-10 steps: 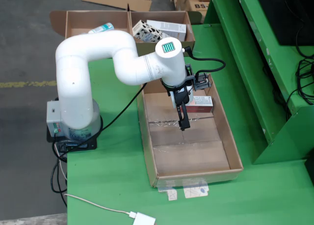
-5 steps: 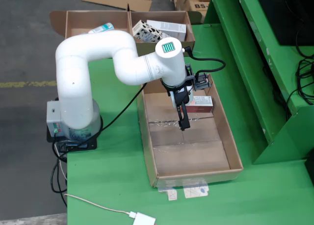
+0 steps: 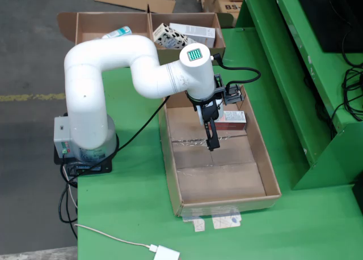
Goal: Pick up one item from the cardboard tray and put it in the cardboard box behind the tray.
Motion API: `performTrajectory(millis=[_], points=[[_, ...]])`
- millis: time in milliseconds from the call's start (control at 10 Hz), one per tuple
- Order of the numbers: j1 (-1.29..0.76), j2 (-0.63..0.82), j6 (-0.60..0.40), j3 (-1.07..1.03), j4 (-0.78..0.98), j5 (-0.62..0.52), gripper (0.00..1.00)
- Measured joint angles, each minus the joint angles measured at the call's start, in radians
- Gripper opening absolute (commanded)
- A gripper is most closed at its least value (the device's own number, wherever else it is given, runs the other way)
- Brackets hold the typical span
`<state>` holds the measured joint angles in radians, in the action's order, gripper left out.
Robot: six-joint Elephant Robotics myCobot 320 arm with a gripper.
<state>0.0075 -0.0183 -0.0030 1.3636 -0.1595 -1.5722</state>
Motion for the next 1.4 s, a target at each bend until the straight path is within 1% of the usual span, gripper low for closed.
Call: performTrajectory(millis=[1100, 1200, 1300, 1400], points=[[0.005, 0.002, 0.015, 0.009, 0.006, 0.005, 1.00], [0.045, 0.023, 0.055, 0.032, 0.020, 0.045, 1.00], [0.087, 0.027, 0.093, 0.032, 0.026, 0.045, 1.00], [0.131, 0.037, 0.147, 0.038, 0.040, 0.083, 1.00]])
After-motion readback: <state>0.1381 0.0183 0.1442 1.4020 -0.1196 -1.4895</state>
